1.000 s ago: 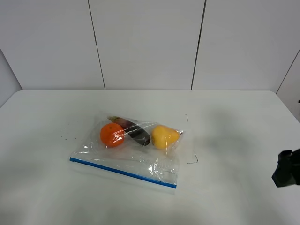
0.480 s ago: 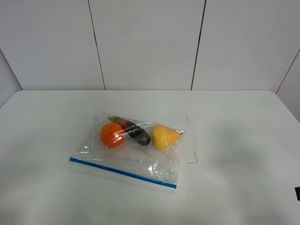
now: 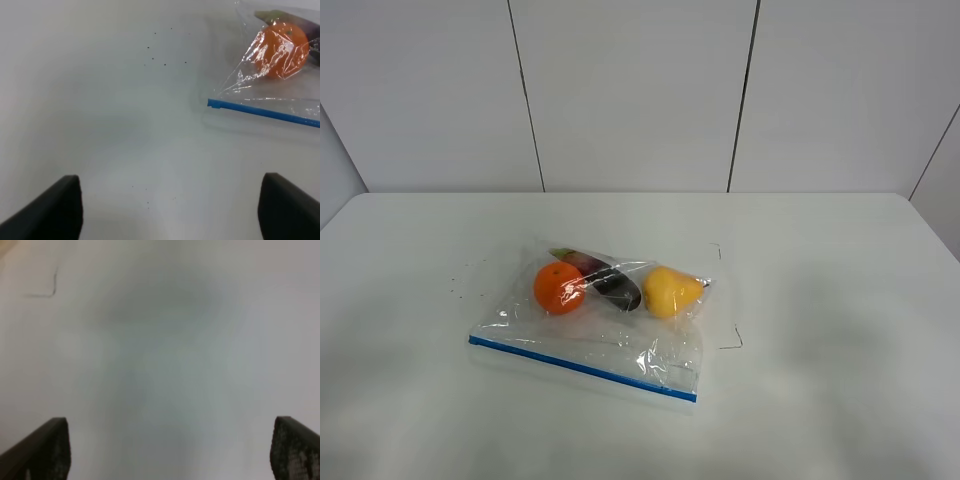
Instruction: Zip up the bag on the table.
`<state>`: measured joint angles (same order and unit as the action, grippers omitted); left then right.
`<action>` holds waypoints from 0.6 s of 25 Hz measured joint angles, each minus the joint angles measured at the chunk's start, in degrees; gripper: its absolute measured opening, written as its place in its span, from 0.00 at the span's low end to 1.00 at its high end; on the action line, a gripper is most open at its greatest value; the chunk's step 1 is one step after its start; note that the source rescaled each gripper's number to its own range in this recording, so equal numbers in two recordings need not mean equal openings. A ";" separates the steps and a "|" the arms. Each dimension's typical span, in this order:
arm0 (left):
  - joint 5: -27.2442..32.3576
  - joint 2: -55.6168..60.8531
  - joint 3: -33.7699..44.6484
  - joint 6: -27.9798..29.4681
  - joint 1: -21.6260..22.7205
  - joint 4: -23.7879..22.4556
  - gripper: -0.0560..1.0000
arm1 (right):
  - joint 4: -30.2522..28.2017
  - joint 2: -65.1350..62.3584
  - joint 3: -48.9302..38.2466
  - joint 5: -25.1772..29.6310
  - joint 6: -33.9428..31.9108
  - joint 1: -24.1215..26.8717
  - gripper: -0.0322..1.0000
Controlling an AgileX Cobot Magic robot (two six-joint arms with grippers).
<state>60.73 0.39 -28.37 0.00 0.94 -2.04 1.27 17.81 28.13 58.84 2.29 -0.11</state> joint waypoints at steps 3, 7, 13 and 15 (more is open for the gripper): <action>0.00 0.00 0.00 0.00 0.00 0.00 0.92 | 0.00 -4.27 0.00 0.00 0.00 0.38 0.90; 0.00 0.00 0.00 0.00 0.00 0.00 0.92 | 0.00 -11.48 0.00 0.00 0.00 0.38 0.90; 0.00 0.00 0.00 0.00 0.00 0.00 0.92 | 0.00 -18.02 0.00 0.05 0.00 0.38 0.90; 0.00 0.00 0.00 0.00 0.00 0.00 0.92 | 0.00 -18.02 0.00 0.05 0.00 0.38 0.90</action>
<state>60.73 0.39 -28.37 0.00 0.94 -2.04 1.27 -0.21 28.13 58.90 2.29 0.26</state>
